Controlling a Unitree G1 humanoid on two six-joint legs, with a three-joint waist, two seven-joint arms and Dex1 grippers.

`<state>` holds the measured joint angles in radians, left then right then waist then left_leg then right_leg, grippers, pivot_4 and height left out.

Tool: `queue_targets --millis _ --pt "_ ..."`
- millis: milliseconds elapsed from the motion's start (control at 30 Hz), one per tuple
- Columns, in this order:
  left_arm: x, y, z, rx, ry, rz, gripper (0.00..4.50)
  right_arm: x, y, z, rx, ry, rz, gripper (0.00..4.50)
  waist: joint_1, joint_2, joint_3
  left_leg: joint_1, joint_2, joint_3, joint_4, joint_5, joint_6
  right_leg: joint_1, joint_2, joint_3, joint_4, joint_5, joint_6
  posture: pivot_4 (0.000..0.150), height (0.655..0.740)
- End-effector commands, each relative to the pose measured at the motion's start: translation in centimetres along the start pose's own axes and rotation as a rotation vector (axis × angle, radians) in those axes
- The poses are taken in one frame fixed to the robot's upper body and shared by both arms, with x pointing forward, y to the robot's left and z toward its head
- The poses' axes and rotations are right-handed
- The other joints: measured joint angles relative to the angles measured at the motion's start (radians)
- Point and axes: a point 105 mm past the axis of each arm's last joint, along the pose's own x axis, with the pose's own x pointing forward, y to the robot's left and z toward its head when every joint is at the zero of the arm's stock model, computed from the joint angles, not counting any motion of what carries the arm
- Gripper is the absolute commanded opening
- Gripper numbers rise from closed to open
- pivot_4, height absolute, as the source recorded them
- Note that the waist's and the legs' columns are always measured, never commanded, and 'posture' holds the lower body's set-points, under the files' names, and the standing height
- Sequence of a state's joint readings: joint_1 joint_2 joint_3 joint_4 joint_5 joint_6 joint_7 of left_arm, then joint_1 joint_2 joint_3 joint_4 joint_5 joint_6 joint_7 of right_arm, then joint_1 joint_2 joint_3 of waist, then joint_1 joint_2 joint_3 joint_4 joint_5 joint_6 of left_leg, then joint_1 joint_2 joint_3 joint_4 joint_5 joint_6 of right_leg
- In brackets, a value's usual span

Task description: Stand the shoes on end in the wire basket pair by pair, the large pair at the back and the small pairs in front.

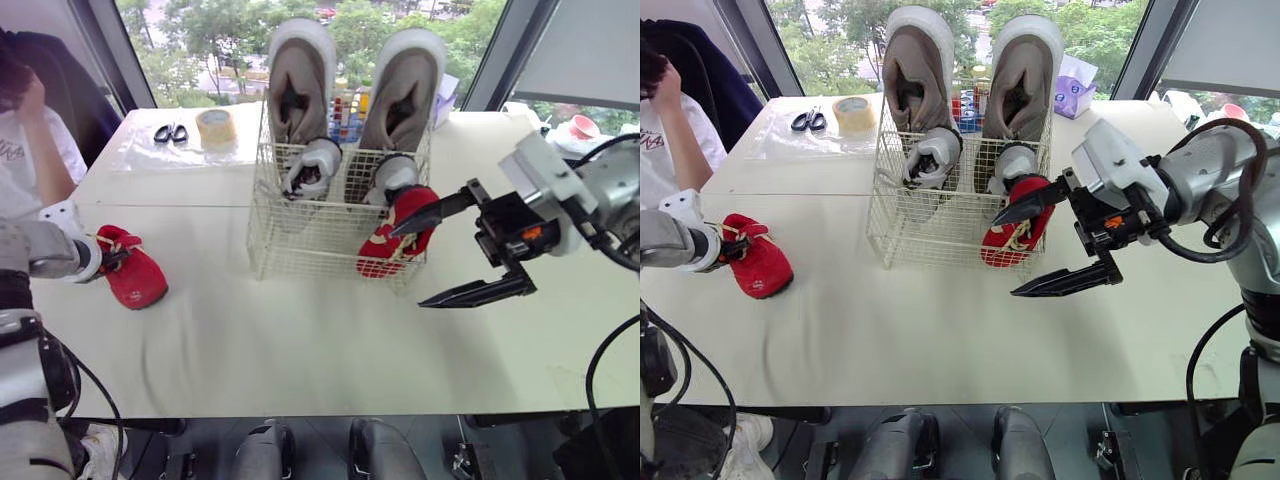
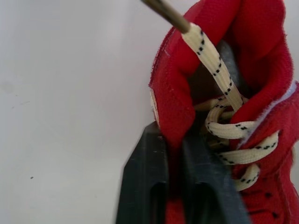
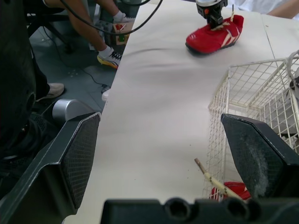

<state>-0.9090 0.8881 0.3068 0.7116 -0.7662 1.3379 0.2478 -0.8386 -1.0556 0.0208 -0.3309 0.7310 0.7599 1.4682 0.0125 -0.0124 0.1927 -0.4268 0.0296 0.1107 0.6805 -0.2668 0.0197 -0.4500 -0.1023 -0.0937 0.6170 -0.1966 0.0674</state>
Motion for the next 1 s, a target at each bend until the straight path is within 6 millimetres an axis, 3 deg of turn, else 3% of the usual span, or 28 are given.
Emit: queue_targets --millis 33,133,167,233,300,333,433,500,533,633,767,867,1000 --pt "-0.4 1.0 0.9 -0.014 -0.037 0.046 0.05 -0.9 0.2 0.9 -0.038 0.01 -0.041 4.5 0.001 0.0 0.0 0.0 0.0 0.0 0.0 -0.001 0.002 0.0 0.0 0.0 0.0 0.0 -0.001 0.15 0.74" --pt "-2.3 0.9 3.2 -0.068 -0.133 0.03 0.05 -1.2 -0.2 0.9 -0.027 0.008 -0.066 4.5 -0.002 -0.002 0.001 0.0 0.001 -0.001 0.0 -0.001 0.003 -0.001 0.0 0.0 0.0 0.001 -0.002 0.15 0.74" --pt "-3.8 0.5 4.9 -0.078 -0.227 0.023 0.05 -1.6 -0.6 1.0 -0.013 -0.007 -0.092 4.5 -0.002 -0.003 0.002 -0.001 0.001 -0.001 0.0 -0.001 0.003 -0.001 0.0 0.0 0.0 0.001 -0.002 0.15 0.74" --pt "-8.6 -1.4 9.5 -0.069 -0.546 -0.041 0.05 -2.3 -1.4 1.6 0.031 -0.074 -0.151 4.5 -0.001 -0.009 0.003 -0.003 0.001 -0.001 0.0 0.0 0.001 -0.003 0.0 0.0 0.0 0.001 -0.002 0.15 0.74" --pt "-15.1 -5.5 12.6 -0.062 -0.866 -0.265 0.05 -3.2 -2.4 2.3 0.081 -0.169 -0.215 4.5 0.003 -0.013 0.002 -0.012 0.001 -0.002 0.002 0.004 -0.005 -0.011 0.0 0.0 0.001 0.003 -0.004 0.15 0.74" --pt "-18.0 -7.5 12.9 -0.053 -0.977 -0.398 0.05 -3.5 -2.8 2.4 0.103 -0.206 -0.242 4.5 0.008 -0.014 0.002 -0.017 0.001 -0.004 0.004 0.005 -0.006 -0.015 -0.001 -0.001 0.0 0.004 -0.005 0.15 0.74" --pt "-22.7 -11.3 11.7 0.025 -1.168 -0.623 0.05 -3.7 -3.3 2.3 0.146 -0.252 -0.279 4.5 0.011 -0.012 0.001 -0.019 -0.002 -0.003 0.002 0.004 -0.005 -0.014 -0.005 -0.002 -0.004 0.005 -0.007 0.15 0.74" --pt "-27.3 -14.9 9.4 0.178 -1.392 -0.787 0.05 -3.5 -3.6 1.9 0.176 -0.254 -0.289 4.5 0.005 -0.008 0.0 -0.015 -0.004 0.002 0.001 0.004 0.0 -0.012 -0.008 -0.003 -0.004 0.005 -0.006 0.15 0.74" --pt "-28.3 -16.6 8.1 0.228 -1.409 -0.895 0.05 -3.3 -3.8 1.4 0.183 -0.225 -0.297 4.5 0.004 -0.009 0.0 -0.014 -0.004 0.003 0.002 0.004 0.001 -0.011 -0.008 -0.004 -0.004 0.005 -0.006 0.15 0.74" --pt "-29.5 -20.9 4.4 0.439 -1.413 -1.1 0.05 -3.8 -4.5 0.6 0.167 -0.138 -0.326 4.5 0.005 -0.01 0.001 -0.015 -0.002 0.003 0.004 0.004 0.002 -0.01 -0.002 -0.007 -0.004 0.007 -0.002 0.15 0.74" --pt "-28.4 -23.2 1.7 0.489 -1.375 -1.229 0.05 -4.7 -4.9 1.6 0.161 -0.16 -0.331 4.5 -0.003 -0.009 0.001 -0.014 -0.002 0.004 0.005 0.006 0.006 -0.01 0.0 -0.005 -0.003 0.008 -0.001 0.15 0.74" --pt "-27.3 -23.5 0.7 0.446 -1.39 -1.222 0.05 -4.8 -4.7 1.4 0.176 -0.146 -0.337 4.5 -0.002 -0.009 0.001 -0.011 0.0 0.005 0.004 0.006 0.006 -0.009 0.004 -0.003 -0.002 0.008 -0.001 0.15 0.74" --pt "-25.8 -22.5 -0.7 0.519 -1.458 -1.064 0.05 -5.0 -3.9 1.2 0.224 -0.157 -0.347 4.5 0.0 -0.009 0.001 -0.011 0.002 0.005 0.004 0.007 0.006 -0.01 0.005 -0.003 -0.001 0.008 -0.001 0.15 0.74"
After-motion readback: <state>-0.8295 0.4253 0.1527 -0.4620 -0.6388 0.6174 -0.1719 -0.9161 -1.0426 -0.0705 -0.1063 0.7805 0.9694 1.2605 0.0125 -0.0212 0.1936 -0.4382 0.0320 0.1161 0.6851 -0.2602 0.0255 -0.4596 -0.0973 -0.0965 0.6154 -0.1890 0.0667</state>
